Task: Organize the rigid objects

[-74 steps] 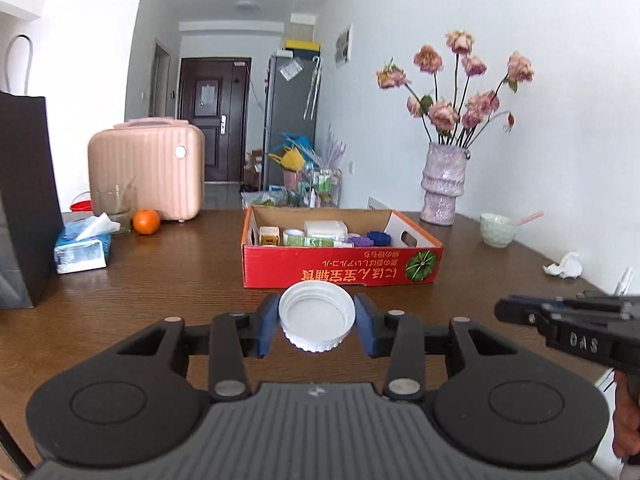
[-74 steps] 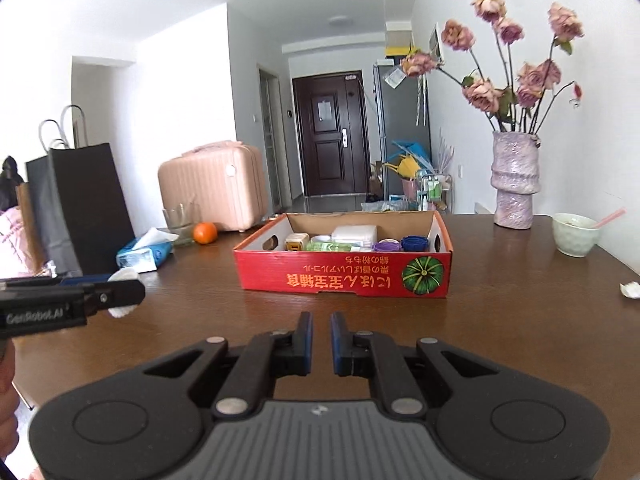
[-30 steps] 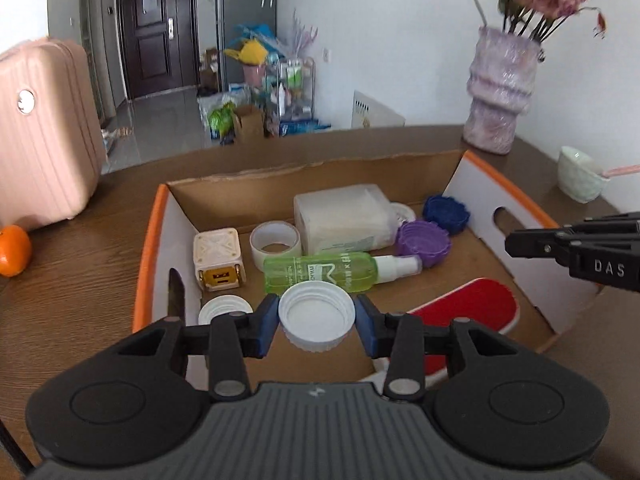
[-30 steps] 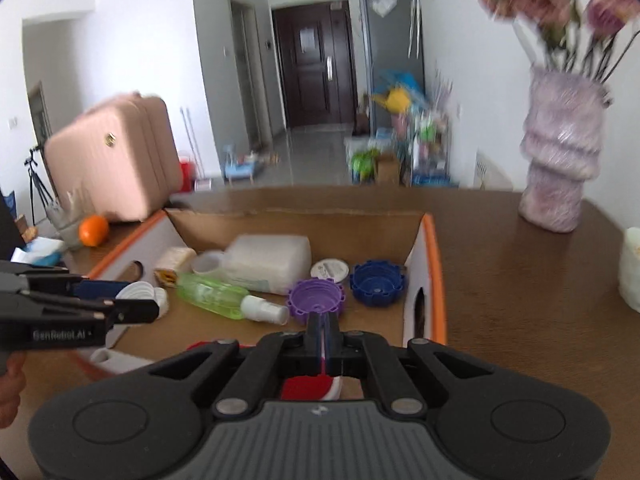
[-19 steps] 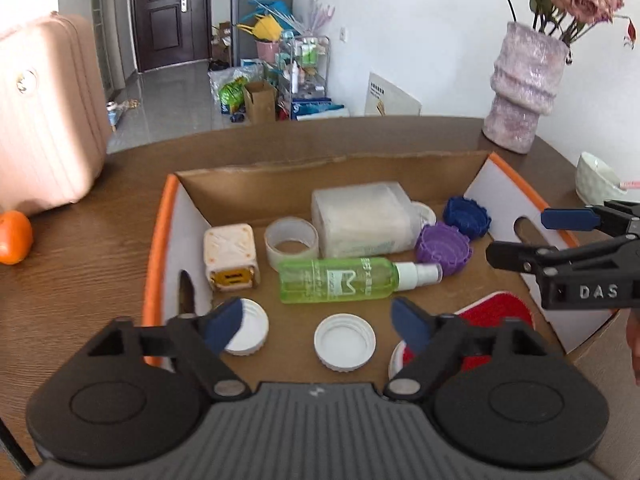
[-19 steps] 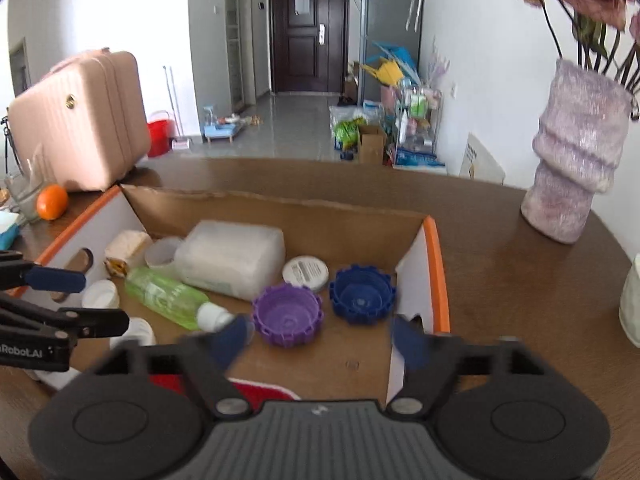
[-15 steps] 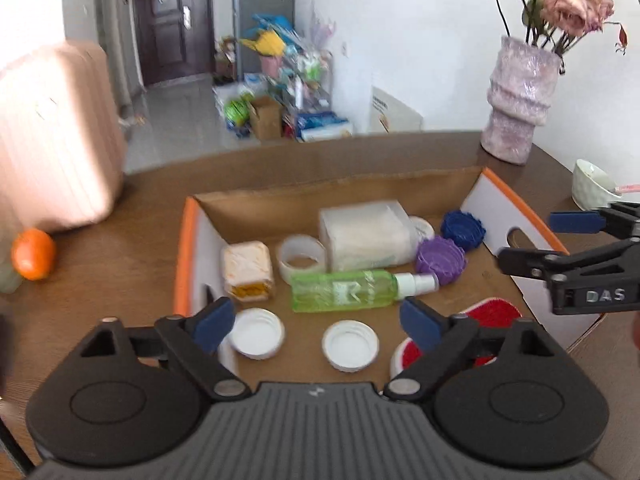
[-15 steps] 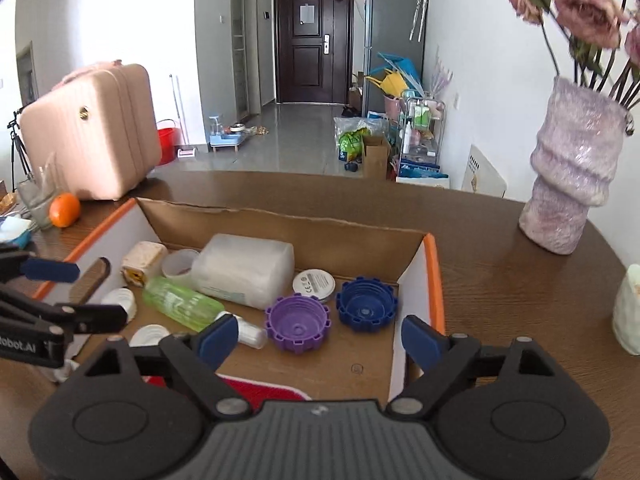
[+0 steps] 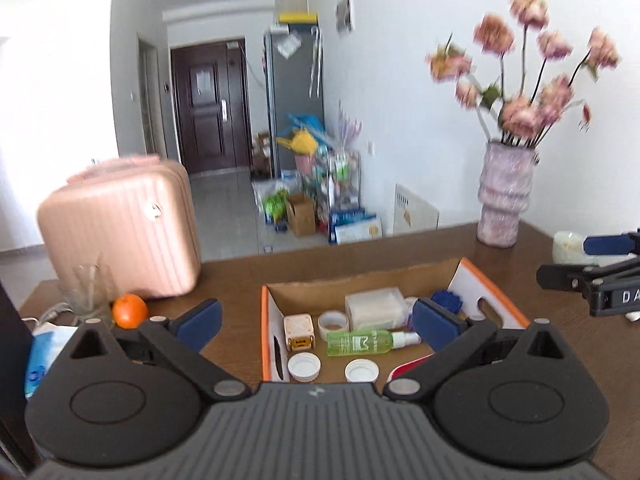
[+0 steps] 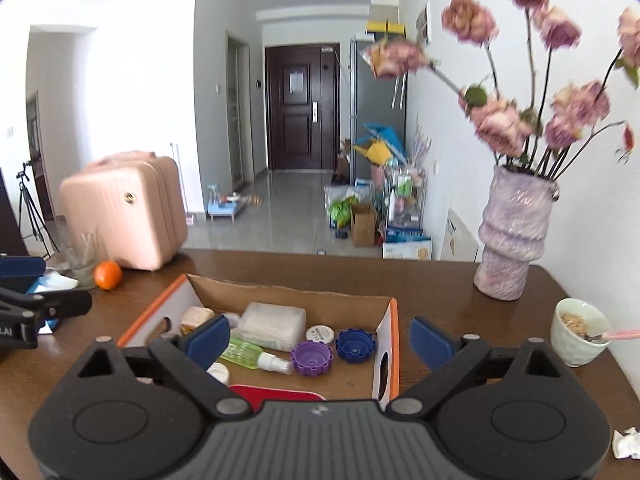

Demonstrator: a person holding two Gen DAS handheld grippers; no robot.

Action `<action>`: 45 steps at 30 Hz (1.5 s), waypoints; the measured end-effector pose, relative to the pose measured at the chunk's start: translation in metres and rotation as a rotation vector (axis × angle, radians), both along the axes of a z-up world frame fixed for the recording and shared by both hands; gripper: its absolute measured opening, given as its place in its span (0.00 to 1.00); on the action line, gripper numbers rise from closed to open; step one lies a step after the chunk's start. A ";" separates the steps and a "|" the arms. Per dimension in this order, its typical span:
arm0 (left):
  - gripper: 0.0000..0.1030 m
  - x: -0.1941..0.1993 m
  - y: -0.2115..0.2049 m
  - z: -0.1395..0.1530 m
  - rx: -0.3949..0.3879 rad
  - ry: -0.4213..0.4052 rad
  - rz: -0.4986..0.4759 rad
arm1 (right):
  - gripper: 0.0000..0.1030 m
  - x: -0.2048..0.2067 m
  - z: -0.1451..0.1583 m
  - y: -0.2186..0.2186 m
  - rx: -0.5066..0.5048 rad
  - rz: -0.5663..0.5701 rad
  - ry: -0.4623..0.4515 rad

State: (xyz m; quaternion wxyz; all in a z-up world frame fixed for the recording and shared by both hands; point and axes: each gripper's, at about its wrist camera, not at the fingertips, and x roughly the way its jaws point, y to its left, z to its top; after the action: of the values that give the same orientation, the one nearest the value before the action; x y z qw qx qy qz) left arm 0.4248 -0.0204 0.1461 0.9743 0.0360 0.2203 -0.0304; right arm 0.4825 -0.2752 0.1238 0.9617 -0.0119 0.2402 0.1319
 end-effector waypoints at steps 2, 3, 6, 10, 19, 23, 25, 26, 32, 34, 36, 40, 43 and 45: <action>1.00 -0.022 0.000 0.008 -0.004 -0.030 0.003 | 0.95 -0.020 0.007 -0.001 0.005 0.004 -0.024; 1.00 -0.032 0.001 0.010 -0.006 -0.043 0.003 | 0.95 -0.030 0.009 -0.001 0.008 0.003 -0.039; 1.00 -0.068 0.006 0.012 -0.040 -0.087 -0.005 | 0.98 -0.070 0.011 -0.005 0.039 -0.043 -0.118; 1.00 -0.114 0.007 0.001 -0.038 -0.128 0.019 | 1.00 -0.130 -0.002 -0.011 0.079 -0.062 -0.233; 1.00 -0.220 0.002 -0.039 -0.022 -0.222 0.055 | 1.00 -0.225 -0.045 -0.012 0.121 -0.060 -0.272; 1.00 -0.273 0.007 -0.068 0.014 -0.241 0.057 | 1.00 -0.275 -0.062 -0.014 0.136 -0.073 -0.302; 1.00 -0.298 0.011 -0.078 0.013 -0.244 0.093 | 1.00 -0.305 -0.071 -0.012 0.111 -0.058 -0.327; 1.00 -0.311 0.014 -0.083 -0.006 -0.240 0.115 | 1.00 -0.319 -0.076 -0.011 0.085 -0.040 -0.333; 1.00 -0.381 0.007 -0.121 0.083 -0.220 0.114 | 1.00 -0.404 -0.108 -0.008 -0.036 0.033 -0.366; 1.00 -0.403 0.001 -0.131 0.079 -0.217 0.150 | 1.00 -0.425 -0.121 -0.008 -0.011 0.007 -0.341; 1.00 -0.426 0.001 -0.138 0.028 -0.191 0.172 | 1.00 -0.443 -0.132 -0.006 0.013 0.005 -0.302; 1.00 -0.451 0.004 -0.144 -0.034 -0.201 0.153 | 1.00 -0.476 -0.145 0.004 0.016 0.046 -0.272; 1.00 -0.445 0.008 -0.139 -0.063 -0.201 0.160 | 1.00 -0.490 -0.149 0.012 0.030 0.060 -0.278; 1.00 -0.440 0.005 -0.139 -0.061 -0.179 0.147 | 1.00 -0.490 -0.149 0.015 0.011 0.064 -0.279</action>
State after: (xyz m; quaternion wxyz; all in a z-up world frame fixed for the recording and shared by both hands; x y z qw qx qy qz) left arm -0.0157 -0.0158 0.0075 0.9903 -0.0070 0.1336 0.0376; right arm -0.0072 -0.2602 -0.0251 0.9811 -0.0325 0.1027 0.1609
